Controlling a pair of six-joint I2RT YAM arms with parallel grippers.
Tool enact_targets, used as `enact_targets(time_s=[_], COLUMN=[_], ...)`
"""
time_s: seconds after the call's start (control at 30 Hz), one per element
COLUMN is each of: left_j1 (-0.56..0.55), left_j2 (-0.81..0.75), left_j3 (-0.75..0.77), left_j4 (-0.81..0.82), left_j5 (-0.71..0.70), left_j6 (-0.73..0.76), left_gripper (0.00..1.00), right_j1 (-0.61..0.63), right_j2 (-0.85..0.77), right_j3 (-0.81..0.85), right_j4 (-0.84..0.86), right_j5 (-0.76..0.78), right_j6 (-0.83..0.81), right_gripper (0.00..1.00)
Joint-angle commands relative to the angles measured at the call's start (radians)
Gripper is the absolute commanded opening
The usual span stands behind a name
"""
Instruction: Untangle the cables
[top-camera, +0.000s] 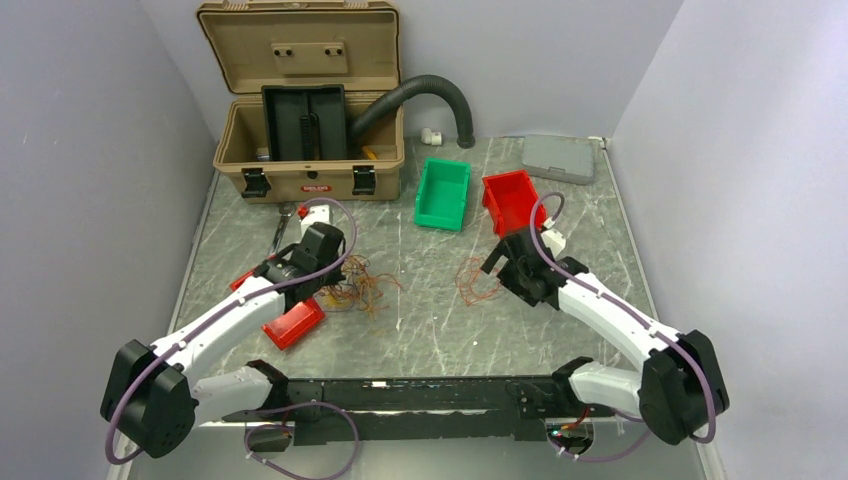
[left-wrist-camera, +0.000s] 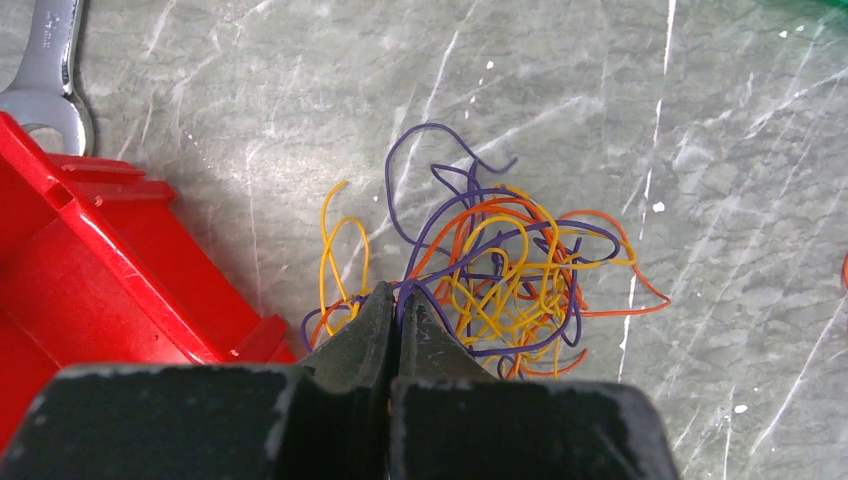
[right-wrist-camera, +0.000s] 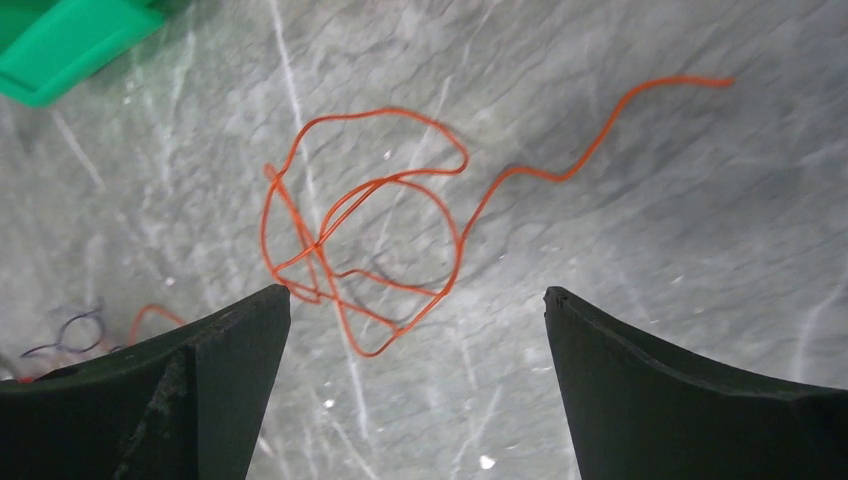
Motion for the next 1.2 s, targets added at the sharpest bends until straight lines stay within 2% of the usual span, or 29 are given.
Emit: enact_targets(time_s=[0.0, 0.1, 0.3, 0.47, 0.7, 1.0, 1.07, 1.13, 1.17], left_j1=[-0.018, -0.025, -0.040, -0.044, -0.051, -0.053, -0.055, -0.055, -0.056], left_j2=[0.013, 0.014, -0.006, -0.015, -0.025, -0.013, -0.007, -0.004, -0.004], left_j3=[0.058, 0.058, 0.044, 0.032, 0.024, 0.034, 0.038, 0.042, 0.042], left_j4=[0.032, 0.030, 0.048, 0.047, 0.051, 0.051, 0.049, 0.048, 0.048], left_j5=[-0.013, -0.021, -0.029, -0.030, -0.025, -0.035, -0.032, -0.034, -0.033], left_j6=[0.017, 0.017, 0.026, 0.025, 0.022, 0.028, 0.029, 0.028, 0.028], left_gripper=[0.00, 0.00, 0.00, 0.00, 0.01, 0.01, 0.01, 0.01, 0.01], right_j1=[0.026, 0.039, 0.049, 0.055, 0.055, 0.060, 0.061, 0.065, 0.067], right_j2=[-0.062, -0.039, -0.042, 0.015, 0.047, 0.182, 0.211, 0.239, 0.251], right_j3=[-0.061, -0.056, -0.164, -0.159, -0.223, -0.123, -0.094, -0.067, -0.054], right_j4=[0.100, 0.111, 0.342, 0.368, 0.572, 0.476, 0.435, 0.391, 0.382], right_j5=[-0.077, -0.069, -0.133, -0.097, -0.105, -0.074, -0.043, -0.010, -0.002], right_j6=[0.177, 0.202, 0.184, 0.119, 0.021, 0.035, 0.049, 0.055, 0.049], right_gripper=[1.00, 1.00, 1.00, 1.00, 1.00, 1.00, 0.94, 0.81, 0.69])
